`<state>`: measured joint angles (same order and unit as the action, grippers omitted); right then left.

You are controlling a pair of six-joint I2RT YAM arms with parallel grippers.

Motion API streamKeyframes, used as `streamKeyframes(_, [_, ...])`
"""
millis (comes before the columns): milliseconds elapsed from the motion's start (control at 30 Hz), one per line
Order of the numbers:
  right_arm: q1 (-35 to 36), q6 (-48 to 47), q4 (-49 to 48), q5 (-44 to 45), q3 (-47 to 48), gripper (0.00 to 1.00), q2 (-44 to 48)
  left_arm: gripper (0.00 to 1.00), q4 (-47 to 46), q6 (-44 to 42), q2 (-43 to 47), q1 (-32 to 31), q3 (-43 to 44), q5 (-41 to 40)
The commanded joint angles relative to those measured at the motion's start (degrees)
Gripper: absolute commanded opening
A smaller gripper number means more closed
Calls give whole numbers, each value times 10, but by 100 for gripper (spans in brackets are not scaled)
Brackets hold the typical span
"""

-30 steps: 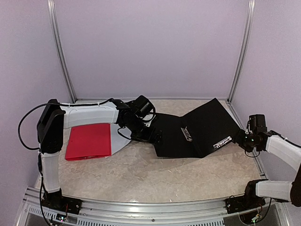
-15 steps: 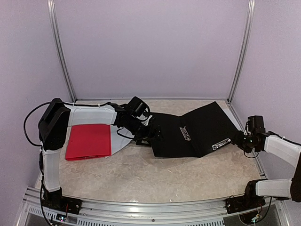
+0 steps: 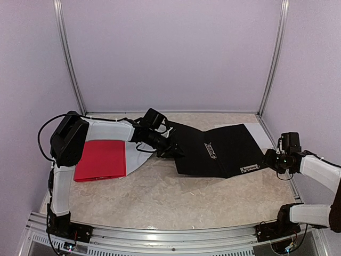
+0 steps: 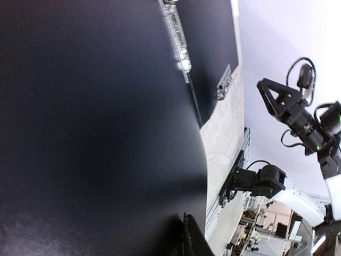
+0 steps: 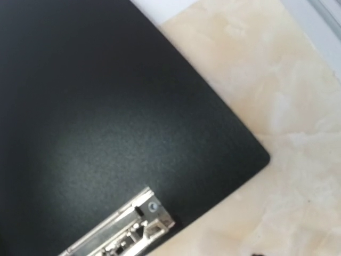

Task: Put the files into the folder
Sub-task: Move the folder to the center of the board.

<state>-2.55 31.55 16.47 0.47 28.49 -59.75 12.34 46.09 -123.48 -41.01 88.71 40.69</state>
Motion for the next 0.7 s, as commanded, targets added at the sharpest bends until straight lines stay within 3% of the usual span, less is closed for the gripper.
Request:
streamKeyframes(0, [-4,-25,26,-12,22,62,13,4,11,-23,-14,-9,39,34])
streamKeyframes(33, [-4,-28,29,-22,27,62,17,0,22,-30,-11,-12,43,31])
streamKeyframes(300, [21,-66,44,-100,75,62,27,0,77,-53,73,-36,-3,-36])
streamKeyframes(533, [202,-27,-12,-72,88,64,-14,0,49,-6,201,-59,-180,-122])
streamKeyframes(667, [344,18,-92,-25,93,69,-101,0,54,28,259,-80,-261,-162])
